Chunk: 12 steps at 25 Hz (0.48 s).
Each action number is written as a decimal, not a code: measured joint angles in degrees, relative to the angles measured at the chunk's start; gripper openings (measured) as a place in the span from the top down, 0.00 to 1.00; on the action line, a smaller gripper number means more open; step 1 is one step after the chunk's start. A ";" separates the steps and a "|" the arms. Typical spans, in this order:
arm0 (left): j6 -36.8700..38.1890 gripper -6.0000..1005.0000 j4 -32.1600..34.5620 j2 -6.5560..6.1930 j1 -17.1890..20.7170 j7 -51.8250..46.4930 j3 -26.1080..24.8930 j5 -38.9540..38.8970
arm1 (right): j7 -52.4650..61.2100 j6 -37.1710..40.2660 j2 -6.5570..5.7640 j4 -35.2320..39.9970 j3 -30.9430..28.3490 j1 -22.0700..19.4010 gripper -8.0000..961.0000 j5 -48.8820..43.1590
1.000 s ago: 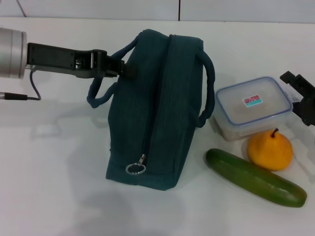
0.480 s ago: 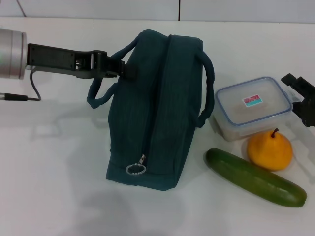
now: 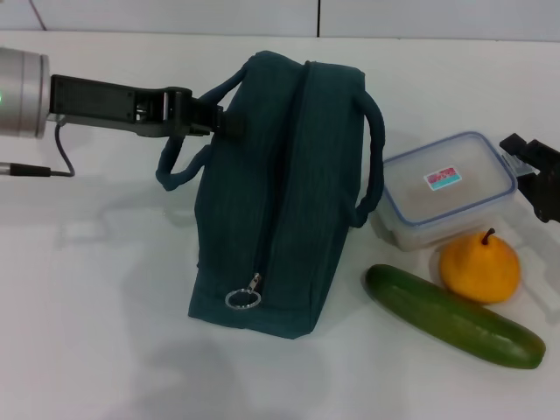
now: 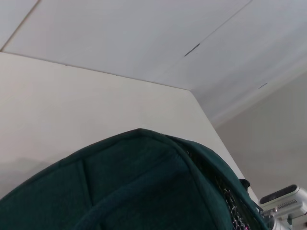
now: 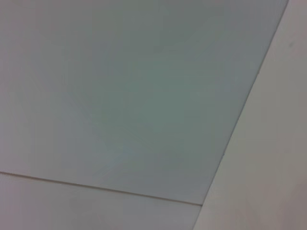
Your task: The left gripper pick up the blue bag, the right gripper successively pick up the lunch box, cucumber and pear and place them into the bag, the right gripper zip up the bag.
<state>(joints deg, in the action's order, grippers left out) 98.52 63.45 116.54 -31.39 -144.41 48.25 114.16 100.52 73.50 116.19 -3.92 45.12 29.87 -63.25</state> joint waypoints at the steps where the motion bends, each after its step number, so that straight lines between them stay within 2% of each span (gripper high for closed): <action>1: 0.00 0.91 0.00 -0.01 -0.02 0.12 0.00 0.00 | 0.00 0.00 0.00 0.00 0.00 0.00 0.69 0.00; 6: -0.04 0.91 0.00 -0.07 -0.12 0.63 0.00 0.01 | 0.11 0.16 0.00 0.12 0.14 0.17 0.81 -0.16; 12: -0.09 0.91 0.00 -0.08 -0.15 1.43 0.00 0.01 | 0.08 0.60 0.00 0.21 1.52 -0.06 0.85 -0.28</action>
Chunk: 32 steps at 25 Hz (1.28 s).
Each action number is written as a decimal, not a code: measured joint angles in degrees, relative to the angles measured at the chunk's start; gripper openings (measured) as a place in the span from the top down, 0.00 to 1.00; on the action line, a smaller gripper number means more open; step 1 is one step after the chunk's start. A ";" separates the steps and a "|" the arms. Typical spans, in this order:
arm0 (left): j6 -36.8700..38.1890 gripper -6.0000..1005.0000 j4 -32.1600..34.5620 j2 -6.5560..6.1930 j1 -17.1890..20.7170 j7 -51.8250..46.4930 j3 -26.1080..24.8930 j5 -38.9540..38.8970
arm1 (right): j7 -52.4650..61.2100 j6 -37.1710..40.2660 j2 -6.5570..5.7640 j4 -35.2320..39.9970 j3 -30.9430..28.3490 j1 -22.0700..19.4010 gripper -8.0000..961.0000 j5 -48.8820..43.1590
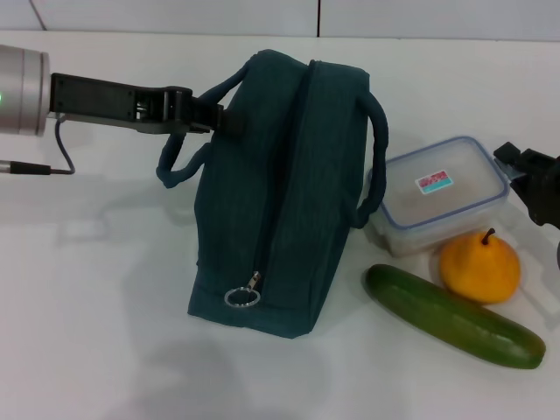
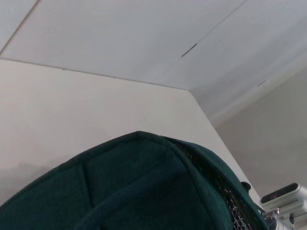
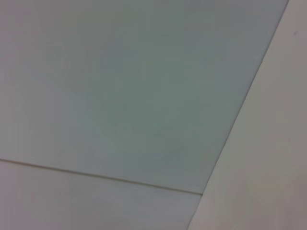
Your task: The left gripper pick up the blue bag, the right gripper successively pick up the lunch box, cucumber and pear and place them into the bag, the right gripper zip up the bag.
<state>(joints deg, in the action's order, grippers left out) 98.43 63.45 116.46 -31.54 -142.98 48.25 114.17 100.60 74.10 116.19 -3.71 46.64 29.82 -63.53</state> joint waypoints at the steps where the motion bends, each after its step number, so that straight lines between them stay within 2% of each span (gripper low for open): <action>1: 0.00 0.91 0.00 0.03 -0.01 0.11 0.00 0.00 | -0.02 0.16 0.00 0.04 0.31 -0.01 0.86 -0.02; 9: 0.00 0.91 -0.08 0.23 0.38 1.02 0.00 0.00 | -0.02 1.81 0.00 -0.02 0.96 -0.39 0.89 -0.03; 14: 0.07 0.91 -0.09 0.59 0.69 1.43 0.00 0.00 | 0.65 6.59 0.01 -0.60 0.29 -1.30 0.89 0.27; 29: 0.05 0.91 -0.09 1.43 0.96 3.21 0.02 0.00 | 14.69 6.07 0.00 -3.20 -2.31 -2.31 0.89 0.60; 32: 0.03 0.91 -0.09 1.56 0.96 3.69 0.02 0.00 | 16.49 5.89 0.00 -4.54 -4.30 -2.21 0.89 0.44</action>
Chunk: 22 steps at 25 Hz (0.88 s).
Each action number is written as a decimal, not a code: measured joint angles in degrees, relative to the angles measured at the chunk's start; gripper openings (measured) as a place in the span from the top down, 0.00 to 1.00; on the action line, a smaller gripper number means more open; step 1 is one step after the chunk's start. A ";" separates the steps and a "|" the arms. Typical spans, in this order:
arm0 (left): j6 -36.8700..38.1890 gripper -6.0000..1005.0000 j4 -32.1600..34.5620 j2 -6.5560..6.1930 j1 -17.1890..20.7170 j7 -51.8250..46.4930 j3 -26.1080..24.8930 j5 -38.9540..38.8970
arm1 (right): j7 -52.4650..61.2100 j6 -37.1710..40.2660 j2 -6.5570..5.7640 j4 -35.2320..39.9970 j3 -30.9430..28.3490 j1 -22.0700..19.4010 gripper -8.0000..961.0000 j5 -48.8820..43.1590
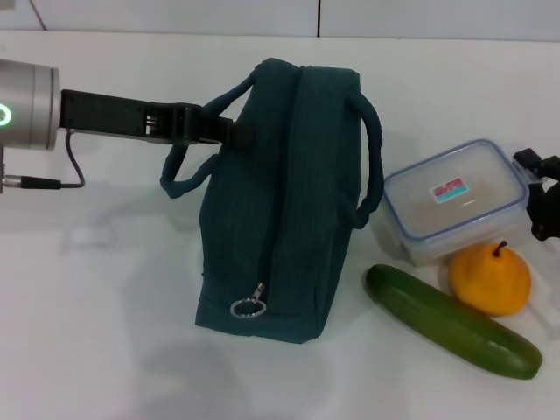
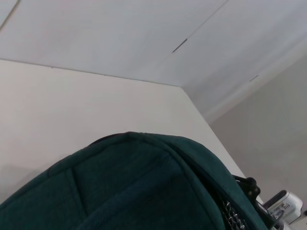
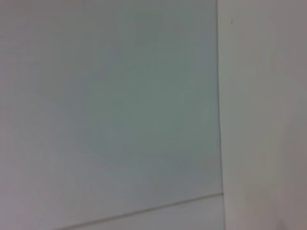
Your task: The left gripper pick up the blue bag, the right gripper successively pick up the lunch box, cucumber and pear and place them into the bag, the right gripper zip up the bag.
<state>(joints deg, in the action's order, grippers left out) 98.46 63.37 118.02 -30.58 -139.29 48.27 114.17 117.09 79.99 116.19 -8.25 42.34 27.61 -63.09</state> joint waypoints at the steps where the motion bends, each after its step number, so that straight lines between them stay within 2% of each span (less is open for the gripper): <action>1: -0.01 0.91 0.00 0.02 0.00 0.09 0.00 0.00 | 0.26 0.01 0.00 -0.34 -0.68 0.04 0.89 -0.05; 11: -0.03 0.91 0.00 0.05 -0.31 1.70 0.18 0.14 | 2.88 1.21 0.00 -2.65 -5.16 0.15 0.89 -0.20; 22: -2.01 0.91 0.00 0.20 -0.67 6.56 -0.03 0.22 | 5.27 7.00 0.00 -4.21 -10.09 0.06 0.89 -0.37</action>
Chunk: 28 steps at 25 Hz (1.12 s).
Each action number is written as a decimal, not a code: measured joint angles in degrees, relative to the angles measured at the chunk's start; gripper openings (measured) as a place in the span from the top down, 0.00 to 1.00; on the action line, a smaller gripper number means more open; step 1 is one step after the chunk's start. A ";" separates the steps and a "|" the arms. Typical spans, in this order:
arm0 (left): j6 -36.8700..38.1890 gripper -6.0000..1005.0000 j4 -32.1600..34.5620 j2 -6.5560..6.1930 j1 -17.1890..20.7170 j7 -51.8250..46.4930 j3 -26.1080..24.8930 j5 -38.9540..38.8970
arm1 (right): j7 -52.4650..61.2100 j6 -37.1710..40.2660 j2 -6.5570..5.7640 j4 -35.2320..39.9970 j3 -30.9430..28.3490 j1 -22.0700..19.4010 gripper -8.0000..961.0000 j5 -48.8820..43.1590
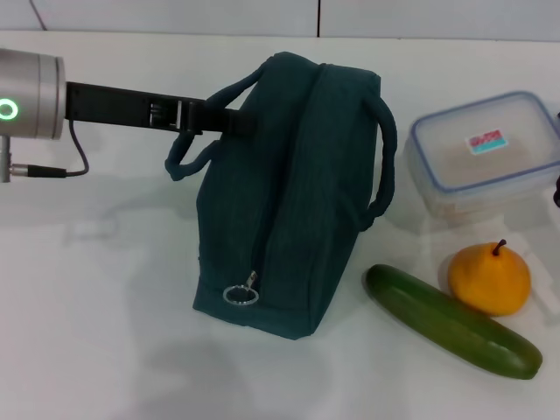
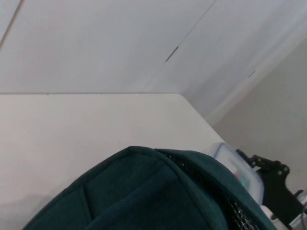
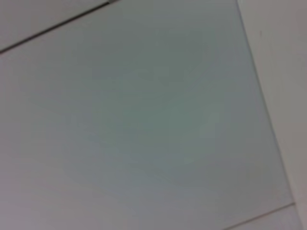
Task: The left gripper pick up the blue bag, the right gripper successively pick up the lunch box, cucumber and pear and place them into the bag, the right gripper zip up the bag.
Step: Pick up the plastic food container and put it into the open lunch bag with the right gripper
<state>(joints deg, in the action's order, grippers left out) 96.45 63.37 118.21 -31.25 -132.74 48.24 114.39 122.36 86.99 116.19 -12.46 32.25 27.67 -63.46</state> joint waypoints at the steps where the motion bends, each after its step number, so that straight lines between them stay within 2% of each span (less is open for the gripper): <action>1: -0.27 0.91 0.00 0.00 0.01 0.38 0.00 0.06 | 0.10 0.49 0.00 -0.31 -0.60 -0.02 0.89 -0.01; 12: -0.48 0.91 0.80 -0.49 -1.19 0.92 0.44 0.39 | 2.19 8.66 0.00 -0.77 -5.90 0.22 0.89 0.04; 17: -0.43 0.91 3.29 0.12 -1.05 0.99 0.46 0.46 | 3.48 11.40 0.00 -0.83 -8.11 0.99 0.89 0.03; 21: -0.23 0.91 5.00 0.78 -0.88 1.22 0.57 0.49 | 3.59 12.64 0.00 -1.39 -9.83 2.50 0.88 0.01; 28: -0.17 0.91 5.28 0.97 -1.54 1.09 1.35 0.28 | 3.58 13.86 0.00 -2.31 -10.78 7.53 0.88 -0.09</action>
<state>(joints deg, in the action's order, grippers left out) 96.28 68.64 119.18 -32.79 -131.65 49.59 114.68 125.95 100.85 116.19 -14.77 21.47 35.20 -63.54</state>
